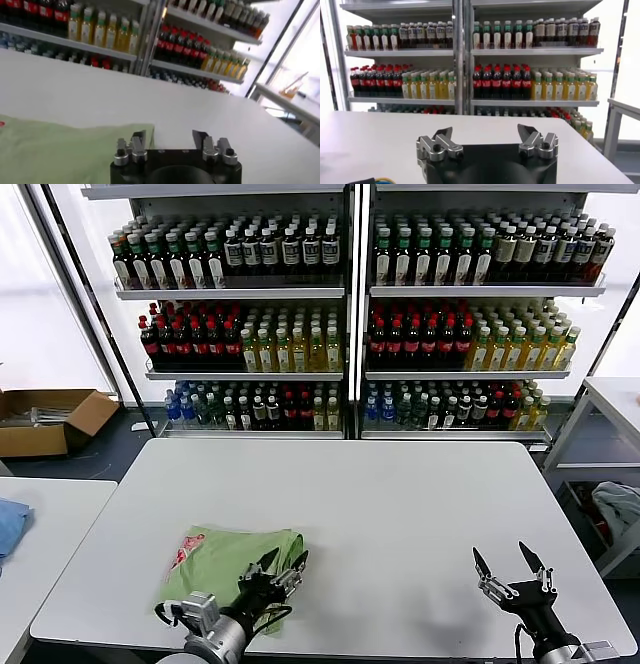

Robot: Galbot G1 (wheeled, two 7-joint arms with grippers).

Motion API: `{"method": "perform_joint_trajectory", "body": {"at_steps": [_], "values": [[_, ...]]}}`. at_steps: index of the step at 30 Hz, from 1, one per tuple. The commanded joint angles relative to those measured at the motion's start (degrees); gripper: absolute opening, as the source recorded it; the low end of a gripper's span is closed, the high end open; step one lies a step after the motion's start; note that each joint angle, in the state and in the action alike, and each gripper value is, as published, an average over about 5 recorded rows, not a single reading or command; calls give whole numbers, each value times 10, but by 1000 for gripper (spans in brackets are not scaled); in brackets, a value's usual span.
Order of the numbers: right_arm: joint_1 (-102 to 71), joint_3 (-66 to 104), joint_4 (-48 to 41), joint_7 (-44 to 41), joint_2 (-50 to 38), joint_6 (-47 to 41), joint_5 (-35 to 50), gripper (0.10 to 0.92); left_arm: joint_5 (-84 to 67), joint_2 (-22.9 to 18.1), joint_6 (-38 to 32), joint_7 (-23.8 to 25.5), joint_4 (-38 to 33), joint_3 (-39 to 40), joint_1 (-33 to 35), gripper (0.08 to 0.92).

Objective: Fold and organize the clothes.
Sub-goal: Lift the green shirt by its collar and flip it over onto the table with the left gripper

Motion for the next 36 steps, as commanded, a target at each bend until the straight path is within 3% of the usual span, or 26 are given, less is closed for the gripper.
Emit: {"method": "perform_joint_trajectory", "body": {"at_steps": [1, 6, 11, 16, 36], "values": [[1, -3, -3, 0, 0, 1, 0, 823, -76, 81, 0, -3, -8, -191, 7, 698], [1, -11, -3, 0, 0, 2, -1, 823, -40, 128, -10, 23, 104, -257, 4, 809], [0, -9, -1, 0, -4, 2, -1, 823, -16, 149, -20, 35, 174, -242, -4, 822], [-4, -6, 1, -1, -5, 3, 0, 823, -8, 142, -23, 35, 216, -215, -32, 823], [-3, -4, -2, 1, 1, 3, -3, 823, 45, 73, -25, 36, 192, -145, -33, 823]]}}
